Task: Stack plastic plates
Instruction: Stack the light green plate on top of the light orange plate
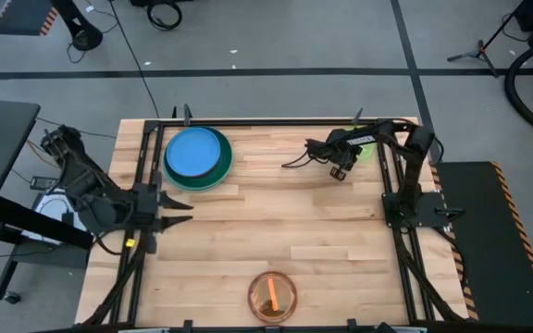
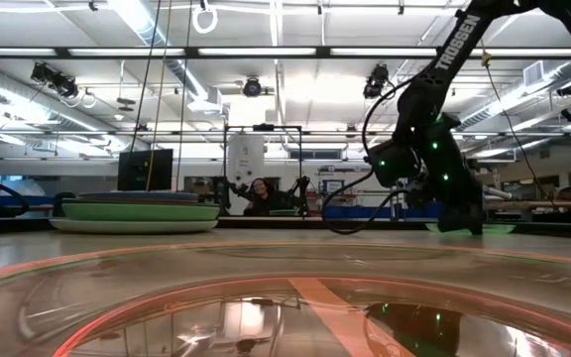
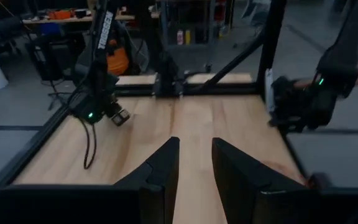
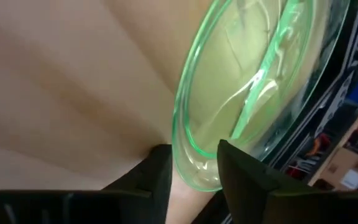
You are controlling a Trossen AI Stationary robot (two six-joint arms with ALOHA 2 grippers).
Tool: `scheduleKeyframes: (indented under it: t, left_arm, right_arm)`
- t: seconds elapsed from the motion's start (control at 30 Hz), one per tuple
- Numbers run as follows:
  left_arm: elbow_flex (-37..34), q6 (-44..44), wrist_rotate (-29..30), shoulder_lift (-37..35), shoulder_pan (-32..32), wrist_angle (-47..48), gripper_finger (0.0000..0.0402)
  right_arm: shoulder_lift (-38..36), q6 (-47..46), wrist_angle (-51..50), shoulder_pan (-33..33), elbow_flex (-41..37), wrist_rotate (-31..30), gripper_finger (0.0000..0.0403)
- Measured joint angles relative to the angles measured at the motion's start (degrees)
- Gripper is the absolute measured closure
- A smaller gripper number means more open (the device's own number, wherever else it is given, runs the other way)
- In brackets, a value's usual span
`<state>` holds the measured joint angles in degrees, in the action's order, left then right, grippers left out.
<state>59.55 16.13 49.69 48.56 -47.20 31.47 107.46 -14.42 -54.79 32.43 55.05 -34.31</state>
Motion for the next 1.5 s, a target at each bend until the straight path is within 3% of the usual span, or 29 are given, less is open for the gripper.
scheduleKeyframes:
  t: [0.37, 0.63, 0.8, 1.03, 1.2, 1.33, 1.43, 1.5]
  left_arm:
    - [0.0, -0.4, -0.7, -2.7, 8.8, 8.0, 0.0298]
    - [0.0, -1.9, -6.1, -6.7, 17.6, 16.6, 0.0298]
    - [0.0, -1.7, -9.9, -7.4, 20.4, 21.0, 0.0298]
    - [0.0, 2.9, -18.8, -3.6, 17.4, 22.5, 0.0298]
    - [0.0, 5.4, -20.3, 0.3, 12.5, 22.4, 0.0298]
    - [0.0, 8.1, -21.0, 1.8, 9.2, 21.5, 0.0298]
    - [0.0, 10.9, -21.0, 2.1, 7.1, 20.2, 0.0299]
    - [0.0, 13.5, -20.9, 2.4, 5.6, 19.1, 0.0299]
  right_arm:
    - [0.0, 6.1, 1.3, 0.1, 0.1, 2.5, 0.0391]
    - [0.3, -0.2, -5.9, -9.6, 4.9, -0.6, 0.0396]
    - [0.3, -2.9, -14.5, -20.3, 12.7, -1.5, 0.0398]
    - [0.3, 12.2, -19.4, -42.4, 23.8, -2.0, 0.0398]
    - [0.2, 19.0, -15.8, -57.4, 30.1, -1.8, 0.0398]
    - [0.3, 33.1, -7.5, -66.8, 31.2, 0.9, 0.0394]
    - [3.2, 44.0, -0.7, -72.5, 31.5, -2.1, 0.0390]
    - [7.2, 45.3, 0.0, -74.7, 33.4, -3.0, 0.0390]
